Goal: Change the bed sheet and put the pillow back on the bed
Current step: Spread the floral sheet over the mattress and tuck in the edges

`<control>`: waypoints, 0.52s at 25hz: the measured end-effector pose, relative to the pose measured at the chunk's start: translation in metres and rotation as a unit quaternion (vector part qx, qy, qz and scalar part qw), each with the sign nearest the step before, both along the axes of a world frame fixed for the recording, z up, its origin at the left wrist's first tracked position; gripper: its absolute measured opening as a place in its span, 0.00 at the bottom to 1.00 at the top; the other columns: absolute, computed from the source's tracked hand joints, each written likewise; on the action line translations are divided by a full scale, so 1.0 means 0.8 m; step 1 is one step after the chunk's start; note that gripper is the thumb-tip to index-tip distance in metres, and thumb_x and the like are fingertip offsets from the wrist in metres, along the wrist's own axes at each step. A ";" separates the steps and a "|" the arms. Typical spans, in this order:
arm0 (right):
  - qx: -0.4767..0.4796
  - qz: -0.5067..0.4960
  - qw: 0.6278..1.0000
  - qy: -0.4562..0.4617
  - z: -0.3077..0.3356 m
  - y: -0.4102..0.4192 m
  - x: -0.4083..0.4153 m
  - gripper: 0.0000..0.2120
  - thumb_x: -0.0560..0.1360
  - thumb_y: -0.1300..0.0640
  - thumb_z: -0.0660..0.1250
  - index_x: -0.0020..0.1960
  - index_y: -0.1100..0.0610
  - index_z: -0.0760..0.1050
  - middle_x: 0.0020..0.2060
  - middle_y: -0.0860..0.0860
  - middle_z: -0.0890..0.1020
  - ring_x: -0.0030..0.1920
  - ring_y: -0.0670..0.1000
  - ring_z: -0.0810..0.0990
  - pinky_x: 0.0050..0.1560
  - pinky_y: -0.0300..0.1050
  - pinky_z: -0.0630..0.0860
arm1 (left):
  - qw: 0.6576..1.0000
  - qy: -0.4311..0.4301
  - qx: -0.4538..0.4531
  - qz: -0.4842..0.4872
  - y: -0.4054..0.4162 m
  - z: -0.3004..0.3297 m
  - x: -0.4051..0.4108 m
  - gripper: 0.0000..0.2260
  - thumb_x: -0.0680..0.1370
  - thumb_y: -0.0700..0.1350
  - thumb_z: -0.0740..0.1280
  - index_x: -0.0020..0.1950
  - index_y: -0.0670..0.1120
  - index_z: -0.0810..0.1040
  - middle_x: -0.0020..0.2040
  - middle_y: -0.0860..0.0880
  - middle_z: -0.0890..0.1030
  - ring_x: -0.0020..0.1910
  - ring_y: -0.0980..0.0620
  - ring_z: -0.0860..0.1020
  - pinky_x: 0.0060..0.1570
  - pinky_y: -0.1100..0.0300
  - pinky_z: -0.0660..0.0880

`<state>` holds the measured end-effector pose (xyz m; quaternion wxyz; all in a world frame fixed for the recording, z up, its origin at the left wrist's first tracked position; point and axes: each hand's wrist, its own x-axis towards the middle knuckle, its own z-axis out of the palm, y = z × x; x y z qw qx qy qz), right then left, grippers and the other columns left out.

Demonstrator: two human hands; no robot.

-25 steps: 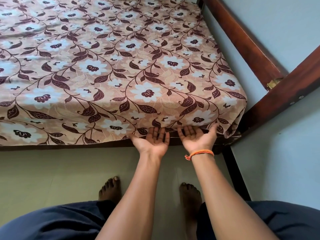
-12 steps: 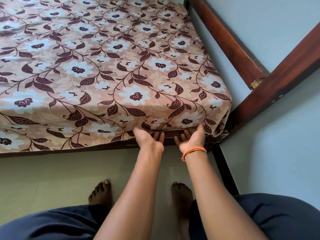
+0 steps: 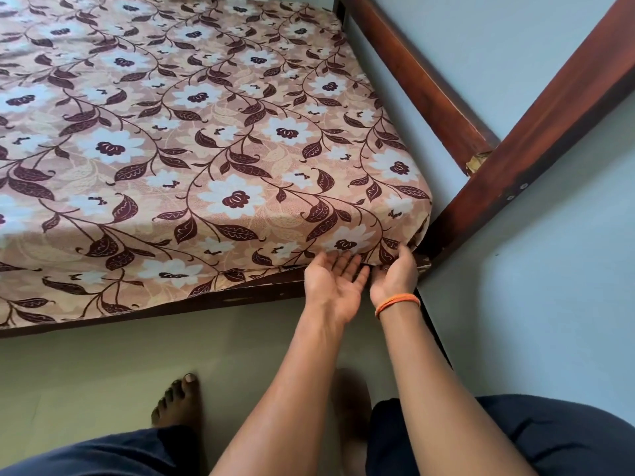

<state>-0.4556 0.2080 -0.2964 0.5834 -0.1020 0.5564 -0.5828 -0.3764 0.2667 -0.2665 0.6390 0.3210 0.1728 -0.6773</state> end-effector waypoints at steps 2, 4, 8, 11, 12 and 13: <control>0.013 0.058 0.981 0.185 -0.006 -0.014 -0.011 0.11 0.77 0.61 0.62 0.53 0.61 0.81 0.52 0.59 0.84 0.54 0.58 0.82 0.57 0.51 0.78 | 0.999 -0.018 0.024 -0.022 -0.009 -0.007 0.001 0.11 0.84 0.44 0.54 0.58 0.41 0.73 0.68 0.39 0.73 0.68 0.40 0.72 0.69 0.45 0.66; 0.013 0.093 0.900 0.425 -0.020 -0.017 -0.028 0.10 0.75 0.60 0.67 0.51 0.63 0.83 0.49 0.61 0.85 0.50 0.61 0.81 0.51 0.48 0.77 | 0.996 -0.050 0.057 -0.056 -0.014 -0.015 -0.003 0.11 0.84 0.42 0.55 0.63 0.41 0.71 0.67 0.38 0.73 0.68 0.40 0.72 0.66 0.48 0.68; 0.001 0.063 0.855 0.514 -0.057 -0.013 -0.066 0.12 0.71 0.53 0.75 0.43 0.63 0.84 0.41 0.61 0.84 0.40 0.58 0.80 0.39 0.40 0.67 | 0.986 -0.087 0.079 -0.121 -0.021 -0.027 -0.020 0.07 0.83 0.41 0.58 0.59 0.42 0.71 0.51 0.43 0.77 0.50 0.46 0.80 0.51 0.52 0.75; 0.083 0.052 0.894 0.437 -0.049 -0.015 -0.079 0.18 0.72 0.48 0.74 0.46 0.65 0.83 0.40 0.60 0.83 0.38 0.56 0.74 0.38 0.40 0.63 | 0.972 -0.136 0.096 -0.166 -0.029 -0.032 -0.037 0.04 0.82 0.42 0.62 0.54 0.44 0.74 0.48 0.47 0.78 0.40 0.51 0.81 0.38 0.58 0.76; 0.102 0.059 0.893 0.435 -0.045 -0.018 -0.080 0.19 0.72 0.47 0.74 0.47 0.65 0.83 0.41 0.61 0.83 0.38 0.56 0.74 0.37 0.40 0.62 | 0.970 -0.147 0.100 -0.168 -0.032 -0.034 -0.041 0.04 0.82 0.43 0.63 0.55 0.44 0.74 0.47 0.48 0.79 0.38 0.52 0.81 0.35 0.59 0.76; 0.113 0.060 0.885 0.448 -0.040 -0.021 -0.079 0.20 0.71 0.47 0.75 0.48 0.65 0.83 0.42 0.62 0.83 0.39 0.56 0.75 0.36 0.40 0.61 | 0.970 -0.149 0.103 -0.164 -0.034 -0.035 -0.042 0.04 0.82 0.43 0.64 0.54 0.44 0.74 0.44 0.49 0.80 0.34 0.54 0.82 0.31 0.61 0.77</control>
